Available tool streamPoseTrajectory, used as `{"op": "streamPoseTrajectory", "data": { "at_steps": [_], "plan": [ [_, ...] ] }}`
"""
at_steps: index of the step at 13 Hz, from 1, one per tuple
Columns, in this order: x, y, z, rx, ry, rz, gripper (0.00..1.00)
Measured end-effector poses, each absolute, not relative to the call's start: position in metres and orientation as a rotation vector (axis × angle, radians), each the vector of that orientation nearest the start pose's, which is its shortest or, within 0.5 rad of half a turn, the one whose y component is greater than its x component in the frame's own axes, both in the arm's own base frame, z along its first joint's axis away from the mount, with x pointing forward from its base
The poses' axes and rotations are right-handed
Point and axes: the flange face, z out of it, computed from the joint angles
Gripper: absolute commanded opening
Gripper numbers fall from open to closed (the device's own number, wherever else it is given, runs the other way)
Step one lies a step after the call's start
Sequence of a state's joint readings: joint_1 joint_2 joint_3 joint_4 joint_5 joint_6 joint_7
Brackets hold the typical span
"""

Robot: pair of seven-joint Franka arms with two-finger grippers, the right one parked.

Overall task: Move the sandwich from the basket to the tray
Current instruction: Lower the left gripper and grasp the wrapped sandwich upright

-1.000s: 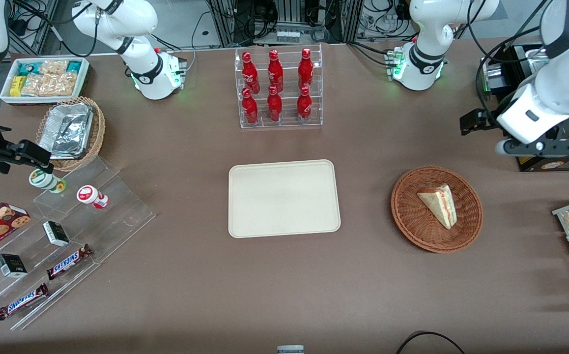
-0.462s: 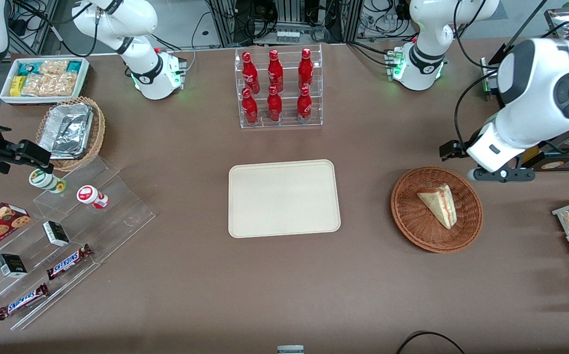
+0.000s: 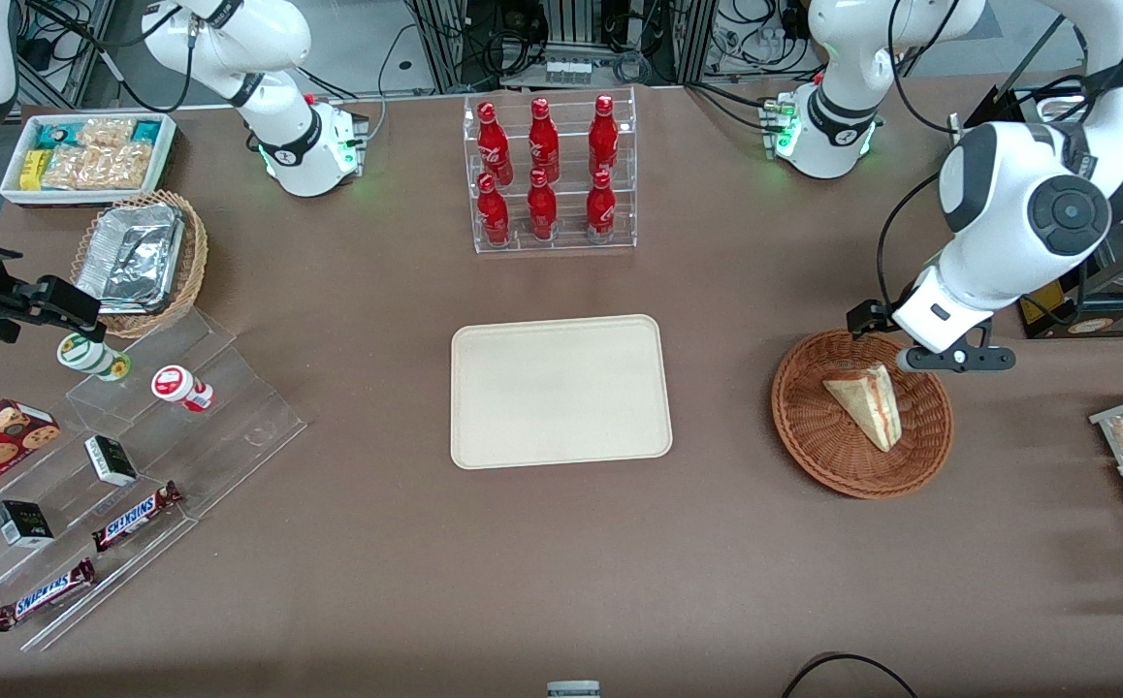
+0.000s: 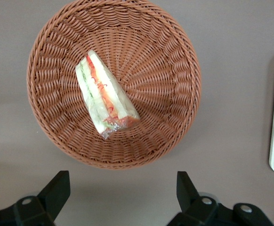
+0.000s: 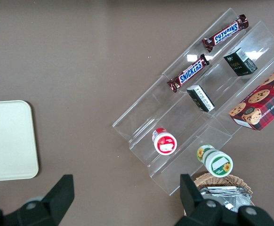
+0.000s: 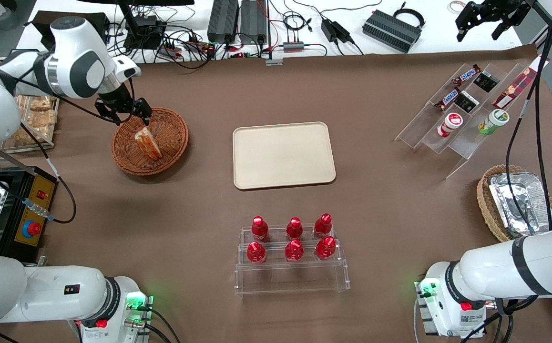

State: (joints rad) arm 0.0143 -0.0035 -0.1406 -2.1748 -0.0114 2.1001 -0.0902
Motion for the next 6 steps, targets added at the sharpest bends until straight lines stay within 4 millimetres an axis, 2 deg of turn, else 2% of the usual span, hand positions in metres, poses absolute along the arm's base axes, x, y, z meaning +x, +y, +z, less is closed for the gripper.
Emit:
{"op": "streamPoseTrajectory", "data": {
  "at_steps": [3, 6],
  "plan": [
    [0.522, -0.058, 0.377, -3.147, 0.012, 0.052, 1.00],
    [0.524, -0.043, 0.361, -3.151, -0.184, -0.061, 1.00]
  ]
}}
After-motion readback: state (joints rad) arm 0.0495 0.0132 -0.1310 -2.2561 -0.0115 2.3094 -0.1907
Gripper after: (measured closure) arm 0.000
